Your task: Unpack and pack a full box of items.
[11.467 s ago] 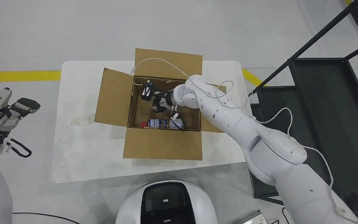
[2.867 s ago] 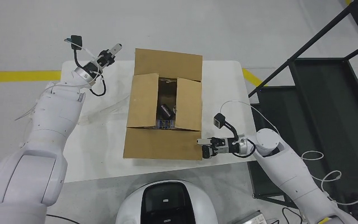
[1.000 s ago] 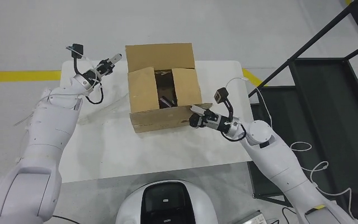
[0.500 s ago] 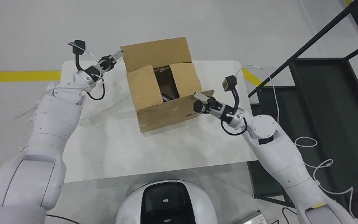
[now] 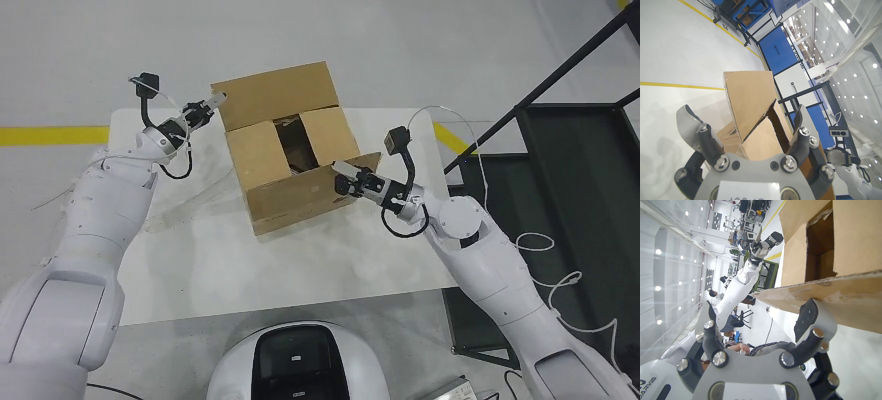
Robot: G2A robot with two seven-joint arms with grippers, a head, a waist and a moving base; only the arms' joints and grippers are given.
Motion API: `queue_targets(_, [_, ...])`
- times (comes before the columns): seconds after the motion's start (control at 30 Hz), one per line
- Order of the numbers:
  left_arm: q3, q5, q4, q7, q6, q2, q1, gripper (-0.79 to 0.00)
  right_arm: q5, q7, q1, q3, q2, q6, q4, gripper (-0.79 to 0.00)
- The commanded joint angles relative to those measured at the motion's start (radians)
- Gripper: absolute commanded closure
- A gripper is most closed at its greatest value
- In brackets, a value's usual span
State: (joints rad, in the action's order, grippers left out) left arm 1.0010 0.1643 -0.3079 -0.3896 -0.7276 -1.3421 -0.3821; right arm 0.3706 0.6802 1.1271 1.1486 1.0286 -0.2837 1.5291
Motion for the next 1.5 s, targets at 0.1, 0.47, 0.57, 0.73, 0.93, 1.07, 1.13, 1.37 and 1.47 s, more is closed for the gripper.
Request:
queue_targets(0.1, [0.010,0.005,-0.006,-0.006,-0.015,0.008,-0.009,-0.785,-0.069,-0.030,-0.020,0.003,0.002,0.042,-0.014,-0.785])
queue_targets(0.47, [0.038,0.008,-0.074,-0.032,-0.044,0.033,-0.046,-0.785,-0.175,-0.101,-0.178,-0.142,0.054,0.120,-0.165,-0.785])
queue_targets(0.57, [0.047,0.009,-0.095,-0.041,-0.039,0.040,-0.056,-0.785,-0.196,-0.106,-0.209,-0.179,0.069,0.140,-0.207,-0.785])
queue_targets(0.73, [0.060,0.012,-0.129,-0.048,-0.031,0.050,-0.075,-0.785,-0.188,-0.105,-0.229,-0.197,0.083,0.129,-0.239,-0.785])
queue_targets(0.93, [0.076,0.010,-0.174,-0.057,-0.022,0.061,-0.097,-0.785,-0.088,-0.009,-0.175,-0.107,0.066,0.049,-0.204,-0.785])
queue_targets(1.07, [0.088,0.001,-0.205,-0.063,-0.016,0.067,-0.113,-0.785,-0.088,0.096,-0.117,-0.007,0.036,-0.012,-0.167,-0.785])
queue_targets(1.13, [0.093,-0.002,-0.220,-0.068,-0.013,0.070,-0.122,-0.785,-0.083,0.159,-0.094,0.046,0.021,-0.066,-0.156,-0.785])
queue_targets(1.37, [0.108,-0.008,-0.270,-0.075,0.003,0.078,-0.154,-0.785,-0.041,0.333,-0.084,0.141,-0.005,-0.250,-0.237,-0.785])
queue_targets(1.47, [0.112,-0.009,-0.291,-0.075,0.012,0.081,-0.167,-0.785,0.047,0.458,-0.099,0.140,-0.007,-0.291,-0.275,-0.785])
